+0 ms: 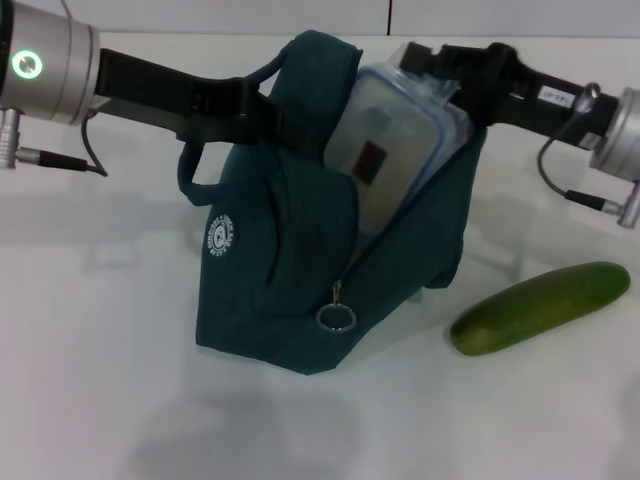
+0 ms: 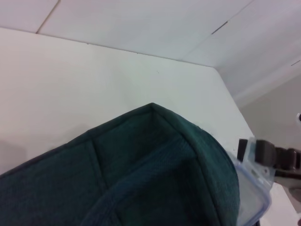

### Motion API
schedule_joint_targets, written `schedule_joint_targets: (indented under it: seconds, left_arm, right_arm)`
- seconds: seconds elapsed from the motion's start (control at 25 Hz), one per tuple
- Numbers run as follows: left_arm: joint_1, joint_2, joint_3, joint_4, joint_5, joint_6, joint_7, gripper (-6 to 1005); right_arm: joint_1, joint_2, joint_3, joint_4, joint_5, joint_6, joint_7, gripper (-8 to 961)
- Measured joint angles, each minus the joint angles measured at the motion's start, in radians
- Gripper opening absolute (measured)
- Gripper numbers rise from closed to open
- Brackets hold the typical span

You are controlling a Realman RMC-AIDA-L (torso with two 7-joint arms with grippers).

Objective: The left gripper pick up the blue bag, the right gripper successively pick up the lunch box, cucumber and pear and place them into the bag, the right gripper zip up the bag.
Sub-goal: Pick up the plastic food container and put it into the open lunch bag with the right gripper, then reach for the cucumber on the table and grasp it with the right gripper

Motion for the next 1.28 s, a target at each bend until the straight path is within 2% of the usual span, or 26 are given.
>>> schedule_joint_targets:
  seconds: [0.28,0.44,0.52,0.72,0.8,0.88,0.96,1.08,1.2,1.28]
  left_arm:
    - [0.007,0.001,-0.006,-0.005,0.000,-0.007,0.010,62]
    - [0.007,0.000,-0.023,-0.015,0.000,-0.008,0.019,63]
    - [0.005,0.000,-0.025,-0.023,0.000,-0.008,0.023,63]
    - [0.001,0.001,-0.026,-0.038,0.000,-0.010,0.026,63]
    - [0.005,0.002,-0.027,-0.038,-0.003,-0.010,0.026,63]
    - [0.008,0.002,-0.028,-0.038,-0.007,-0.010,0.026,63]
    - [0.011,0.000,-0.027,-0.038,-0.008,-0.010,0.026,63]
    - [0.017,-0.001,-0.028,-0.038,-0.008,-0.010,0.026,63]
    - [0.021,-0.002,-0.042,-0.038,-0.009,-0.010,0.033,64]
    - [0.025,-0.003,-0.060,-0.040,-0.009,-0.010,0.037,64]
  right_arm:
    - [0.011,0.001,-0.021,-0.033,0.004,-0.020,-0.003,197]
    - [-0.001,-0.003,-0.013,-0.034,0.011,-0.025,-0.003,315]
    - [-0.019,-0.007,-0.011,-0.049,0.014,-0.038,-0.003,374]
    - [-0.123,-0.024,-0.010,-0.171,0.014,-0.066,-0.020,375]
    - [-0.165,-0.047,-0.004,-0.203,0.014,-0.066,-0.046,375]
    - [-0.192,-0.082,0.000,-0.214,0.010,-0.068,-0.078,376]
    - [-0.208,-0.124,-0.005,-0.221,-0.009,-0.077,-0.108,403]
    - [-0.214,-0.200,-0.012,-0.273,-0.119,-0.116,-0.146,484]
    - [-0.209,-0.232,-0.013,-0.385,-0.293,-0.144,-0.156,582]
    - [-0.208,-0.233,-0.012,-0.462,-0.392,-0.150,-0.165,669]
